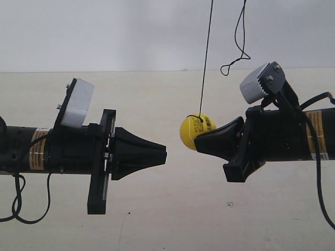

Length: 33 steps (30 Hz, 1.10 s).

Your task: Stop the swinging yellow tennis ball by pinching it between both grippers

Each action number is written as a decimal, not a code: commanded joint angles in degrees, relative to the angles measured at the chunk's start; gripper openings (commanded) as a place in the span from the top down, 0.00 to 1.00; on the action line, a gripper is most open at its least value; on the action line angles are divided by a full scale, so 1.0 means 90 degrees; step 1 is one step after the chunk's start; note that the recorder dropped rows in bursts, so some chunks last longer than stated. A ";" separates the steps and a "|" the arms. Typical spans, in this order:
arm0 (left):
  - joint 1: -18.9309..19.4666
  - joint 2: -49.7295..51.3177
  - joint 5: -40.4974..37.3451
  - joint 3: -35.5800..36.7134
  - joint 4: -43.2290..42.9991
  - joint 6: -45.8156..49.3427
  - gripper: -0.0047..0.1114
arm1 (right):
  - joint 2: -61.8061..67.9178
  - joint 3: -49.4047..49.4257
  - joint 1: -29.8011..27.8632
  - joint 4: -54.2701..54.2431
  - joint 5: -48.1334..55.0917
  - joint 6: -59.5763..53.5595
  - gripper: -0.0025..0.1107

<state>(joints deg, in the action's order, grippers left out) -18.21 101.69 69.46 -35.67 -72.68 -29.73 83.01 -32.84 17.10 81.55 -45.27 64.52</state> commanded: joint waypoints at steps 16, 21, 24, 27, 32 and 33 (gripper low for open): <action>-0.0041 -0.0011 0.0055 0.0034 -0.0021 0.0075 0.92 | -0.0065 0.0021 0.0004 0.0018 0.0904 -0.0056 0.98; -0.0041 -0.0011 0.0055 0.0034 -0.0021 0.0075 0.92 | -0.0065 0.0021 0.0004 0.0004 0.1541 0.0045 0.98; -0.0041 -0.0011 0.0055 0.0034 -0.0021 0.0075 0.92 | -0.0065 0.0021 0.0004 -0.0007 0.1706 0.0086 0.98; -0.0041 -0.0011 0.0055 0.0034 -0.0021 0.0075 0.92 | -0.0065 0.0021 0.0004 -0.0012 0.1785 0.0100 0.98; -0.0041 -0.0011 0.0055 0.0034 -0.0021 0.0075 0.92 | -0.0065 0.0021 0.0004 -0.0022 0.1786 0.0126 0.98; -0.0041 -0.0011 0.0055 0.0034 -0.0021 0.0075 0.92 | -0.0065 0.0021 0.0004 -0.0022 0.1774 0.0124 0.98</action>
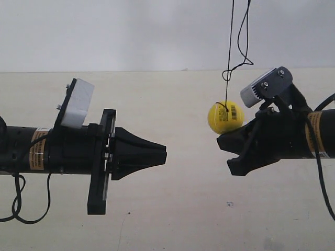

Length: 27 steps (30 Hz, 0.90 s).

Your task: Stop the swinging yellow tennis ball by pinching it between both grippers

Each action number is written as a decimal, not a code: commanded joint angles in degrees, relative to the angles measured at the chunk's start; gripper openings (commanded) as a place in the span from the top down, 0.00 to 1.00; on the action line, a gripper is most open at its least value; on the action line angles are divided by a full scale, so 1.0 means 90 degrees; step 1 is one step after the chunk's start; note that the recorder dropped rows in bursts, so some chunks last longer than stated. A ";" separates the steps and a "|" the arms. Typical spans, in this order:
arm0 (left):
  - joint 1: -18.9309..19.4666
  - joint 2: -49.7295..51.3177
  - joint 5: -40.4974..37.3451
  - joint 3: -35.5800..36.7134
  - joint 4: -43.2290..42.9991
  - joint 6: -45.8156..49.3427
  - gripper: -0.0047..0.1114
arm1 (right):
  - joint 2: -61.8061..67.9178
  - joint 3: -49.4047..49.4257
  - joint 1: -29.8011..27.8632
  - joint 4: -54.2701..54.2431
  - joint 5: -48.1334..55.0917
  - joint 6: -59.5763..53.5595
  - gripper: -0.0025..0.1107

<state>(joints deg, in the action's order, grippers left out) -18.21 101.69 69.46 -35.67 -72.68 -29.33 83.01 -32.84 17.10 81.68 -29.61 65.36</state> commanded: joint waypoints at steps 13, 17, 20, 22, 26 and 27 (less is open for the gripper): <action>-0.0132 0.0303 0.0055 0.0034 0.0011 0.0032 0.92 | -0.0053 0.0021 0.0004 0.0197 -0.2305 0.0294 0.98; -0.0165 0.0303 0.0055 0.0034 0.0015 0.0032 0.92 | -0.0053 0.0021 0.0004 0.0197 -0.2279 0.0295 0.98; -0.0193 0.0303 0.0055 0.0034 0.0026 0.0032 0.92 | -0.0053 0.0021 0.0004 0.0197 -0.2266 0.0295 0.98; -0.0205 0.0303 0.0055 0.0034 0.0025 0.0032 0.92 | -0.0053 0.0021 0.0004 0.0197 -0.2254 0.0295 0.98; -0.0205 0.0303 0.0055 0.0034 0.0025 0.0032 0.92 | -0.0053 0.0021 0.0004 0.0209 -0.2239 0.0295 0.98; -0.0205 0.0303 0.0055 0.0034 0.0025 0.0032 0.92 | -0.0053 0.0021 0.0004 0.0209 -0.2239 0.0295 0.98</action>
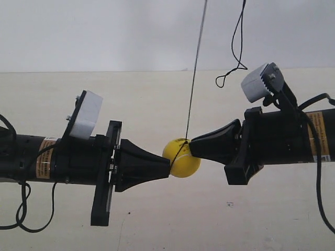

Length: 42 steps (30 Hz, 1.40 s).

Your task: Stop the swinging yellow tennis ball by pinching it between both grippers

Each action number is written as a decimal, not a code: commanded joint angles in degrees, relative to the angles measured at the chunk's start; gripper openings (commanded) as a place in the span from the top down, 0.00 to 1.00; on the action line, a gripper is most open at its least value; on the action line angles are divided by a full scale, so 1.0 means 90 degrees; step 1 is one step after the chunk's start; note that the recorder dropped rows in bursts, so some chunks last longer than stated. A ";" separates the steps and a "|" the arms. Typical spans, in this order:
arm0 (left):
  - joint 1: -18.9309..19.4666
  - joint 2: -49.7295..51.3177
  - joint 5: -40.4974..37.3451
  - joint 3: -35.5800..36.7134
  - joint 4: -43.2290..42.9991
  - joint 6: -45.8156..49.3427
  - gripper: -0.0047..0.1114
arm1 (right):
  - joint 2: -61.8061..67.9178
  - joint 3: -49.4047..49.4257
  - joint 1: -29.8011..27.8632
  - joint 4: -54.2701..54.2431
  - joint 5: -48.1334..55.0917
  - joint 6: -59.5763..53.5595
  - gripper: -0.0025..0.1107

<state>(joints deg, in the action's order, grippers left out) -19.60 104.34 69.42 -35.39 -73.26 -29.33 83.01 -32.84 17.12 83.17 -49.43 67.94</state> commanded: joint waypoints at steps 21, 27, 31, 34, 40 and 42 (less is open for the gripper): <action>-0.0045 0.0009 0.0060 0.0002 0.0163 0.0057 0.92 | 0.0252 0.0021 0.0002 -0.0036 0.0965 -0.0172 0.98; -0.0045 0.0009 0.0060 0.0002 0.0163 0.0091 0.92 | 0.0252 0.0021 0.0002 -0.0092 0.0882 -0.0230 0.98; -0.0045 0.0009 0.0060 0.0002 0.0175 0.0093 0.92 | 0.0252 0.0021 0.0002 -0.0188 0.0734 -0.0349 0.98; -0.0045 0.0009 0.0060 0.0002 0.0209 0.0093 0.92 | 0.0252 0.0021 0.0002 -0.0261 0.0671 -0.0448 0.98; -0.0045 0.0009 0.0060 0.0002 0.0209 0.0163 0.92 | 0.0252 0.0021 0.0002 -0.0313 0.0327 -0.0517 0.98; -0.0045 0.0009 0.0060 0.0002 0.0209 0.0163 0.92 | 0.0252 0.0021 0.0002 -0.0313 0.0286 -0.0517 0.98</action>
<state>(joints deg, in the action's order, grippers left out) -19.73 104.34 69.61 -35.39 -72.65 -28.22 85.32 -32.84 17.12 79.95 -42.95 64.07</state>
